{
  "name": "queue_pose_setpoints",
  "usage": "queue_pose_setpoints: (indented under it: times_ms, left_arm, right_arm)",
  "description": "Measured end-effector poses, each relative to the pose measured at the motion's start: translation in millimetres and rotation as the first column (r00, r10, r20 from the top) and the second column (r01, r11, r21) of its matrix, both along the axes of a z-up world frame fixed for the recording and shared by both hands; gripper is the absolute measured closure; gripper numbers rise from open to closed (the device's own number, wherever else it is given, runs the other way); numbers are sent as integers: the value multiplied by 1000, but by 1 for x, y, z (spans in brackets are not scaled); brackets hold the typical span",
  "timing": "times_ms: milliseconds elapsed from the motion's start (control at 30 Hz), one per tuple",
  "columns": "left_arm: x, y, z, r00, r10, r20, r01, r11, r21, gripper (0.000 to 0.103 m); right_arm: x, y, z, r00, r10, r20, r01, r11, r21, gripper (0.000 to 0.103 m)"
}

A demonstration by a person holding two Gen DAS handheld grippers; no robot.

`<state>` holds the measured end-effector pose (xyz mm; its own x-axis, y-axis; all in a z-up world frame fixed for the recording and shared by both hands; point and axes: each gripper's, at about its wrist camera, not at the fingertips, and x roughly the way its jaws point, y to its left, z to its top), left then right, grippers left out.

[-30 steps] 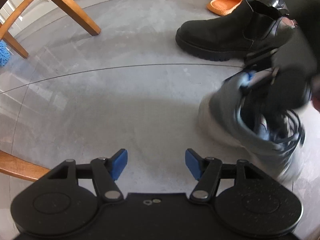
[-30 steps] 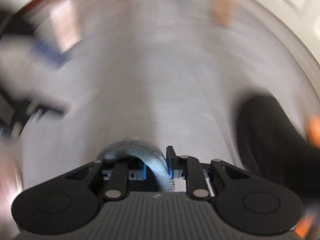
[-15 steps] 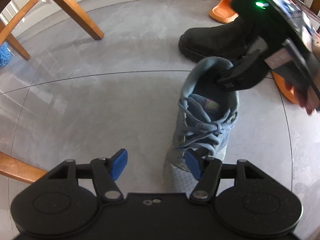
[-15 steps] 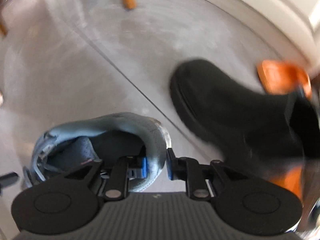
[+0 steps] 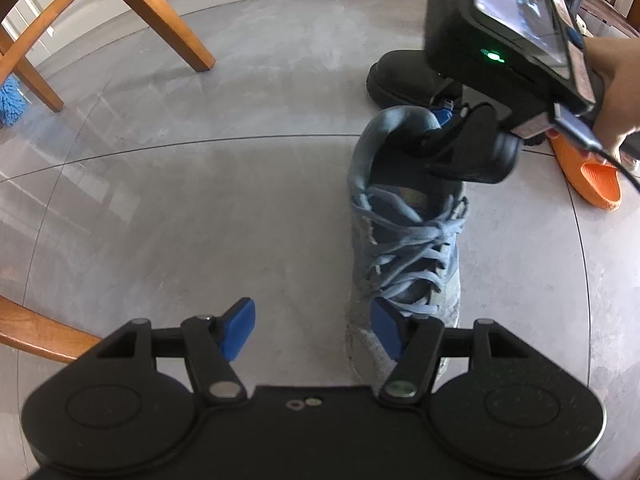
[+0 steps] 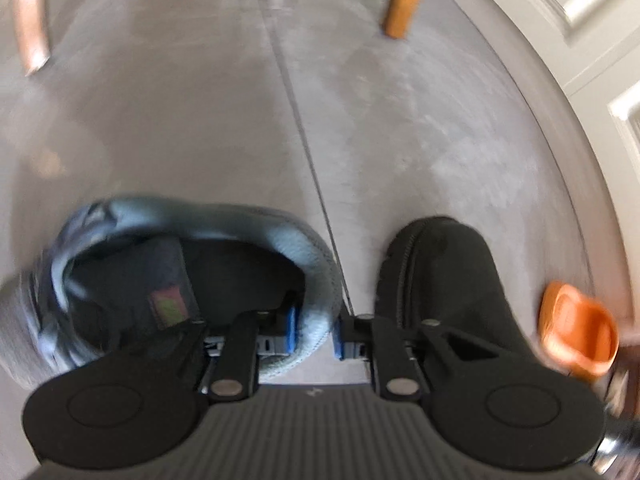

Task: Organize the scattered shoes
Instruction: 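Set the sneaker upright beside the black ankle boot and open the right gripper, then move the left gripper to the grey sneaker and grasp its heel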

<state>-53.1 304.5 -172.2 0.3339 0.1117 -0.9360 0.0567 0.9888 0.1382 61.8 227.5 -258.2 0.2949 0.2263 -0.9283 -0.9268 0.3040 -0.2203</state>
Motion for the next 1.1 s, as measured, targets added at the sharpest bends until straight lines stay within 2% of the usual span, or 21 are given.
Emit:
queue_pose_setpoints:
  times_ms: [200, 467, 600, 633, 667, 700, 733, 833, 933, 1033, 1100]
  left_arm:
    - [-1, -7, 0, 1000, -17, -2, 17, 1000, 7, 39]
    - [2, -23, -2, 999, -49, -7, 49, 999, -6, 39]
    - [2, -32, -1, 998, -62, -3, 62, 998, -1, 39]
    - [2, -34, 0, 998, -65, -2, 65, 998, 1, 39]
    - [1, -36, 0, 998, -68, 0, 68, 998, 3, 39]
    - [1, -38, 1, 997, -71, 2, 71, 997, 5, 39]
    - [0, -39, 2, 997, -75, 4, 75, 997, 7, 39]
    - [0, -43, 4, 996, -85, 11, 85, 996, 14, 39]
    - [2, -52, 10, 994, -110, 25, 110, 994, 18, 39]
    - [8, -70, 22, 984, -171, 52, 170, 985, 22, 39]
    - [14, -91, 31, 969, -235, 78, 234, 972, 25, 39]
  right_arm:
    - [2, -28, -4, 991, 131, -7, -131, 991, -31, 84]
    - [-6, -91, -4, 995, 76, -61, -79, 996, -50, 83]
    - [-15, -97, -5, 997, 73, -29, -74, 997, -18, 79]
    - [-15, -94, -5, 998, 60, -22, -60, 998, -20, 55]
    - [-17, -90, -4, 999, 38, 2, -37, 999, -36, 25]
    - [-20, -89, 1, 999, 28, 37, -27, 999, -28, 16]
    - [-23, -89, 7, 997, 27, 73, -27, 1000, -7, 12]
    - [-37, -106, 43, 989, -11, 148, -5, 994, 109, 12]
    - [-45, -145, 90, 977, -172, 126, 140, 963, 230, 12]
    - [-55, -180, 115, 950, -303, 73, 276, 928, 252, 7]
    - [-61, -204, 124, 907, -419, 41, 405, 896, 181, 7]
